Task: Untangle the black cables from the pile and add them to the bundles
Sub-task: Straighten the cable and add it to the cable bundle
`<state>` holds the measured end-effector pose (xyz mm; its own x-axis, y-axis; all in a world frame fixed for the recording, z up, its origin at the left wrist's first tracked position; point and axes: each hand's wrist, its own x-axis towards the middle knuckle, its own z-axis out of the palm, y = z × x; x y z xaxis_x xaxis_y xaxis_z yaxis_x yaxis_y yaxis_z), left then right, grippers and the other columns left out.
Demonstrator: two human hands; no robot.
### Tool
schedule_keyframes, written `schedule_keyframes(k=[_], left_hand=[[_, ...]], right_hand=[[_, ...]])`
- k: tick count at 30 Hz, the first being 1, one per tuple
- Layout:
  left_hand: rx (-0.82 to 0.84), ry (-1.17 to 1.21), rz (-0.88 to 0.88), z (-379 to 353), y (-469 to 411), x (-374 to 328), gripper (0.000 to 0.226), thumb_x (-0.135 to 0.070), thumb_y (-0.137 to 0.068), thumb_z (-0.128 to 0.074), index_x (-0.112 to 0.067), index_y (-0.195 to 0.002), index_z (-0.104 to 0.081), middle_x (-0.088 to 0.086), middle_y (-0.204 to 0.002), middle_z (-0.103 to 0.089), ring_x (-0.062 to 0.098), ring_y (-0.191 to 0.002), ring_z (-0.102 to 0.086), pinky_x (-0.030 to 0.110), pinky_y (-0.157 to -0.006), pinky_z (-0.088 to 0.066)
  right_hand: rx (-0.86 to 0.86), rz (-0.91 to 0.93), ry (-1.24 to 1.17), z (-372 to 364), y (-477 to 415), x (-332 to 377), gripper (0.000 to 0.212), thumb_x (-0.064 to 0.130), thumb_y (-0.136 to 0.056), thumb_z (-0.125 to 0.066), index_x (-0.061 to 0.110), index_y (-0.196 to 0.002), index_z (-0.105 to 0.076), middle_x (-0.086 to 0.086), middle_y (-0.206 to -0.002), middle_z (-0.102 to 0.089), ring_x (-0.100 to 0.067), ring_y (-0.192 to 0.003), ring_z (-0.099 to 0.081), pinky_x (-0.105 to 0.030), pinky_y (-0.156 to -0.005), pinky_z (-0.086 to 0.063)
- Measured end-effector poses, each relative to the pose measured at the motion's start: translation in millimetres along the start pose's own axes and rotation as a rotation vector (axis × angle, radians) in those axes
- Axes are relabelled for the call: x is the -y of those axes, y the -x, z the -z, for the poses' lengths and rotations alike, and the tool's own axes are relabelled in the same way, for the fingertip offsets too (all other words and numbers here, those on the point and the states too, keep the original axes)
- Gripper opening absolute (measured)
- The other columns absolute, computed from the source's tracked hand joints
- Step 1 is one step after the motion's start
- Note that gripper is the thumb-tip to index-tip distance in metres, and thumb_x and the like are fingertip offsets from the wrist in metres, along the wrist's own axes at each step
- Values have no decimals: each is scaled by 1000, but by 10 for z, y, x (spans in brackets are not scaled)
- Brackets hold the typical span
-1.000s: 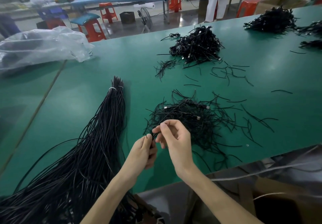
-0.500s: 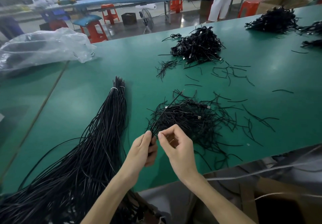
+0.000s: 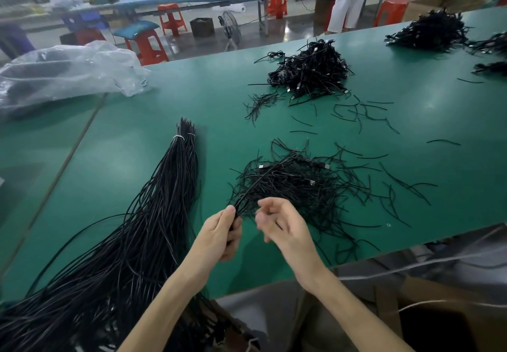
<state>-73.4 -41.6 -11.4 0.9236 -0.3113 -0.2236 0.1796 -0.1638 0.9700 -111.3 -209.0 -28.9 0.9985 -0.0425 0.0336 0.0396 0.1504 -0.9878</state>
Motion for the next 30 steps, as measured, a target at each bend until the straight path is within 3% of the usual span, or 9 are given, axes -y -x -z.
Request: schedule_keyframes(k=[2, 5, 8, 10, 15, 22, 27, 30], left_hand=[[50, -42, 25, 36, 0, 1, 39, -36, -112, -33, -14, -81, -42, -2, -64, -27, 12, -47, -22, 25, -44, -18], [150, -72, 71, 62, 26, -4, 40, -37, -112, -33, -16, -79, -40, -3, -63, -27, 13, -48, -20, 25, -45, -19], [195, -71, 78, 82, 68, 2, 40, -39, -111, -36, -18, -78, -40, -2, -65, -28, 14, -50, -20, 27, -46, -18], [186, -66, 70, 109, 91, 14, 40, -39, -111, -36, -19, -77, -41, -2, -66, -28, 14, -51, -20, 27, -47, -19], [179, -31, 69, 150, 105, 34, 43, -38, -111, -36, -23, -73, -45, -4, -64, -28, 13, -50, -20, 22, -44, -22], [182, -41, 68, 113, 82, 3, 38, -34, -112, -34, -16, -79, -42, -5, -63, -31, 13, -48, -21, 25, -44, -22], [90, -82, 105, 30, 47, 17, 39, -28, -111, -32, -17, -74, -41, -8, -57, -30, 10, -46, -20, 22, -42, -18], [23, -49, 103, -13, 64, 39, 41, -28, -110, -34, -18, -71, -43, -10, -55, -30, 9, -45, -20, 20, -40, -20]], right_hand=[[25, -51, -54, 50, -92, 59, 47, 52, -84, -75, 31, -125, -66, 2, -124, -66, -17, -109, -62, -31, -87, -53], [169, -35, 121, 85, -213, 117, 45, 49, -83, -78, 42, -127, -67, 11, -139, -57, -3, -125, -54, -34, -106, -47], [284, -42, 181, 55, -239, 104, 36, 36, -86, -82, 38, -121, -72, 18, -139, -57, -2, -133, -51, -39, -112, -42], [283, -45, 174, 49, -214, 63, 36, 33, -86, -83, 35, -120, -72, 12, -136, -62, -6, -132, -53, -43, -116, -40], [305, -95, 217, 62, -165, -16, 43, 36, -83, -85, 35, -123, -70, 4, -128, -65, -15, -124, -59, -50, -111, -44], [142, -18, 369, 67, -185, -19, 18, 27, -84, -84, 19, -98, -76, 1, -95, -76, -20, -93, -70, -53, -92, -52], [115, 6, 426, 42, -153, -23, 6, 15, -91, -75, 19, -96, -76, 4, -91, -77, -17, -90, -70, -46, -89, -55], [109, 28, 472, 26, -129, -34, 3, 20, -95, -72, 18, -93, -72, 5, -88, -75, -12, -86, -68, -38, -85, -55]])
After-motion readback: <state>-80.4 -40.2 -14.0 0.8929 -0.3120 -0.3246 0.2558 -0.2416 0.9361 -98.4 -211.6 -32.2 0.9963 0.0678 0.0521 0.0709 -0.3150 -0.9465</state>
